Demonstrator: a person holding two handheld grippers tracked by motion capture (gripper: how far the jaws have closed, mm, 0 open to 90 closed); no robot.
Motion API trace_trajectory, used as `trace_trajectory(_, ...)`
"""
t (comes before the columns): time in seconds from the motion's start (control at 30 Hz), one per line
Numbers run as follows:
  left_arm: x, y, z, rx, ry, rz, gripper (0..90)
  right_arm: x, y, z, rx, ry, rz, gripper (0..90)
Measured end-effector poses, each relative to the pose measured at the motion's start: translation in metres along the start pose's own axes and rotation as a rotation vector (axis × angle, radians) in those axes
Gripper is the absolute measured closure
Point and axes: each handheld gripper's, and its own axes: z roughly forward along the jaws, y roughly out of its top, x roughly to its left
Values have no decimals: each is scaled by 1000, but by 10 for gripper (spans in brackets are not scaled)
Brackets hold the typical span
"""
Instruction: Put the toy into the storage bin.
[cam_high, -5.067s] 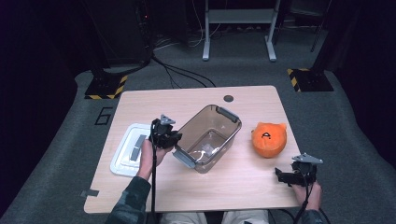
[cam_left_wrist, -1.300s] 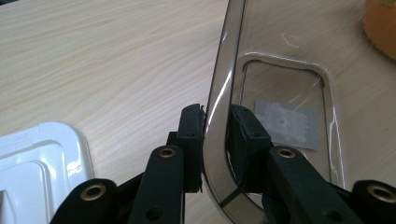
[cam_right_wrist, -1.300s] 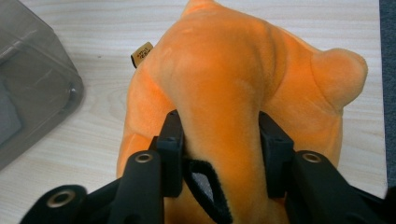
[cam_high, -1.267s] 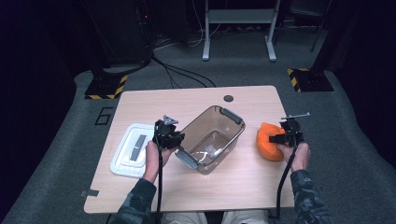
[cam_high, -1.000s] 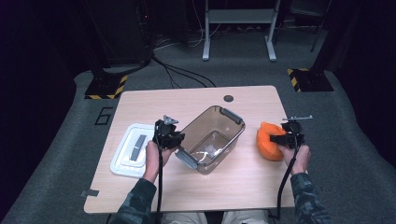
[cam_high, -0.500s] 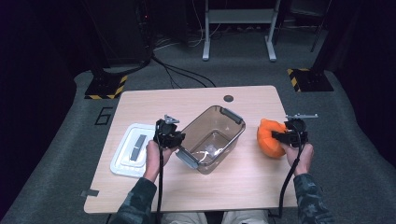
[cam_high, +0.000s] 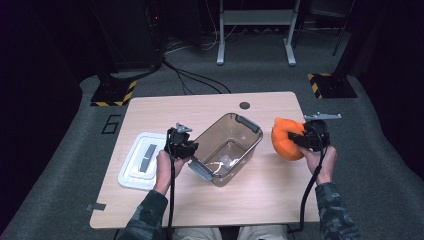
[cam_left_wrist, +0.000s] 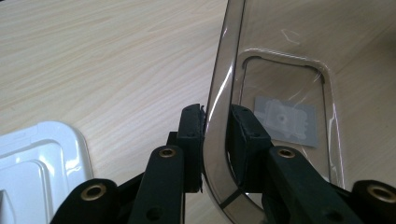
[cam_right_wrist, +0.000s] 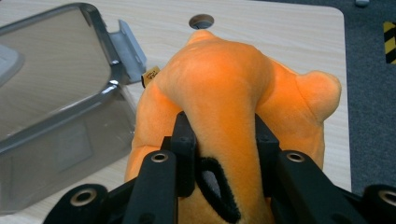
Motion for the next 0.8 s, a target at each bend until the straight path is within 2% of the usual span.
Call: trace_trajectory(0.8,0,0,0,0,-2,-3,750,35,42,-23,-50,68,-136,697)
